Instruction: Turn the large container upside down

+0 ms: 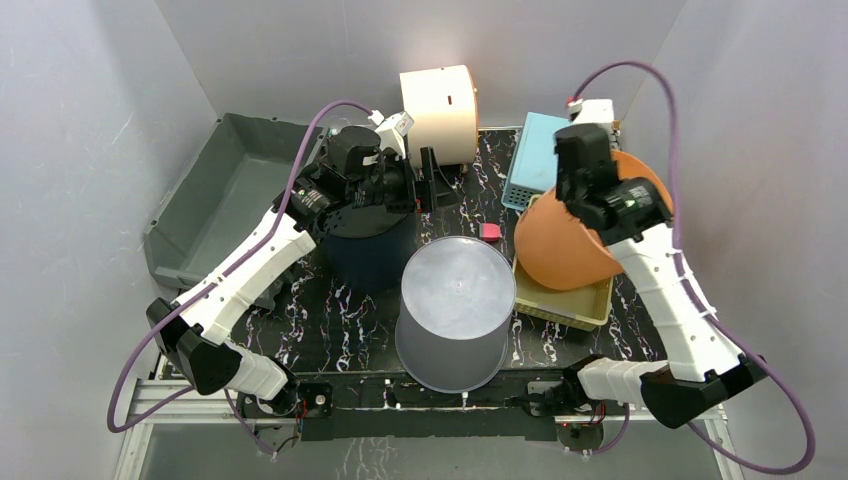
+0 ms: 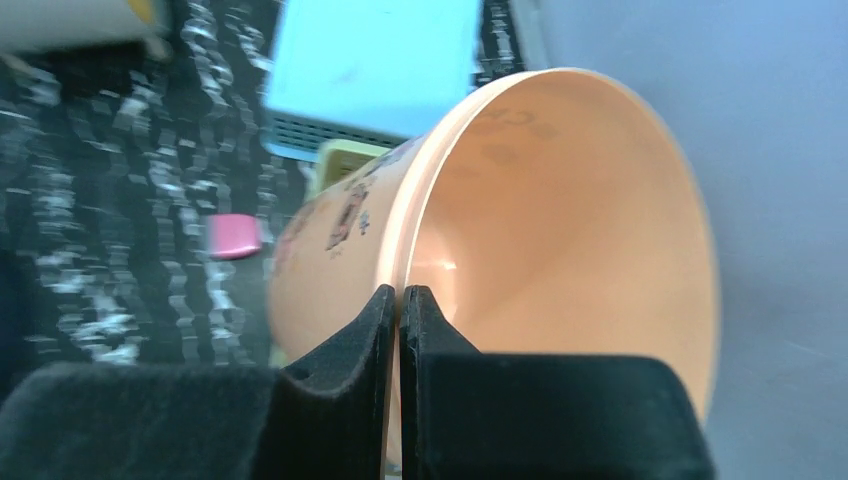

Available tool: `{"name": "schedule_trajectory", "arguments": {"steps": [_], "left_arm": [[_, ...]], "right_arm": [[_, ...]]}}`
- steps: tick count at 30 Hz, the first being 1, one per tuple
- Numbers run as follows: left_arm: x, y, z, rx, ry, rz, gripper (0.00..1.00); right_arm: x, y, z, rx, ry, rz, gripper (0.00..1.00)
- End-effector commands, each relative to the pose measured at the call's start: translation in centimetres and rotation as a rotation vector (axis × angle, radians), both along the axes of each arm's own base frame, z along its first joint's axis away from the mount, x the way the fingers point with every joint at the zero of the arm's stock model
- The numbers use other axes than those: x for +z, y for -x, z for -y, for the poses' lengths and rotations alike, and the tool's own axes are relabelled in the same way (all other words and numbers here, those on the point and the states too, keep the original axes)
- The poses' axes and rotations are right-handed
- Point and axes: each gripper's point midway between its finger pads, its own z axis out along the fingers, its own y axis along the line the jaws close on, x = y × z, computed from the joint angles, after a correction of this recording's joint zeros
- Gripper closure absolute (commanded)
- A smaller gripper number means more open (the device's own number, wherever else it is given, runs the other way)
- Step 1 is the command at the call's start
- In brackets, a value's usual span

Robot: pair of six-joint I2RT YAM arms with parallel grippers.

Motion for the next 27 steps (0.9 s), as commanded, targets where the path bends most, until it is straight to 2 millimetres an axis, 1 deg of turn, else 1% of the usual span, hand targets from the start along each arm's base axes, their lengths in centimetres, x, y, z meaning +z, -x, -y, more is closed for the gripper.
{"name": "schedule_trajectory", "arguments": {"steps": [1, 3, 4, 6, 9, 11, 12, 13, 14, 16, 18, 19, 22, 23, 24, 25, 27], "left_arm": [[1.7, 0.5, -0.3, 0.001, 0.024, 0.026, 0.06], [1.3, 0.4, -0.2, -0.001, 0.018, 0.019, 0.06], [1.1, 0.4, -0.2, -0.002, 0.016, 0.015, 0.06], [0.7, 0.3, 0.1, -0.006, 0.011, 0.005, 0.06], [0.4, 0.0, 0.2, -0.004, 0.002, 0.005, 0.06], [0.4, -0.3, 0.2, -0.002, -0.008, 0.013, 0.06], [0.5, -0.4, 0.2, -0.003, -0.012, 0.017, 0.06], [0.6, -0.4, 0.2, -0.004, -0.013, 0.019, 0.06], [0.8, -0.4, 0.2, -0.005, -0.010, 0.022, 0.06], [1.0, -0.3, 0.2, -0.004, -0.003, 0.026, 0.05], [0.8, -0.3, 0.2, -0.003, 0.001, 0.023, 0.05], [0.6, -0.2, 0.2, -0.004, 0.000, 0.018, 0.05], [0.5, -0.1, 0.2, -0.008, -0.002, 0.008, 0.05], [0.6, -0.1, 0.2, -0.007, -0.003, 0.009, 0.05], [0.8, -0.1, 0.1, -0.005, -0.009, 0.012, 0.05], [0.8, -0.1, 0.0, -0.002, -0.013, 0.016, 0.05], [1.1, -0.1, -0.2, 0.001, -0.014, 0.027, 0.05]], "right_arm": [[0.5, 1.9, 2.6, -0.147, 0.267, 0.046, 1.00], [0.6, 2.6, 3.2, -0.160, 0.299, 0.052, 1.00], [0.7, 2.7, 3.0, -0.141, 0.287, 0.057, 1.00], [0.5, 2.7, 2.2, -0.092, 0.242, 0.069, 1.00], [-0.8, 2.4, 0.7, -0.029, 0.188, 0.024, 1.00], [-1.7, 2.3, -0.1, 0.004, 0.171, -0.022, 0.87], [-1.6, 2.3, -0.4, 0.020, 0.159, -0.022, 0.75], [-1.2, 2.3, -0.6, 0.028, 0.147, -0.010, 0.65], [-0.4, 2.4, -0.6, 0.032, 0.136, 0.009, 0.58], [1.0, 2.2, -0.9, 0.052, 0.118, 0.040, 0.49], [1.8, 2.0, -1.5, 0.073, 0.100, 0.045, 0.42], [2.4, 1.9, -1.7, 0.079, 0.086, 0.052, 0.37], [3.1, 1.7, -1.9, 0.073, 0.071, 0.051, 0.30], [3.3, 1.7, -1.9, 0.070, 0.075, 0.050, 0.22], [3.6, 1.7, -1.8, 0.066, 0.083, 0.044, 0.17], [3.8, 1.6, -1.7, 0.061, 0.088, 0.044, 0.15], [4.7, 1.7, -2.1, 0.080, 0.057, 0.068, 0.13]]}}
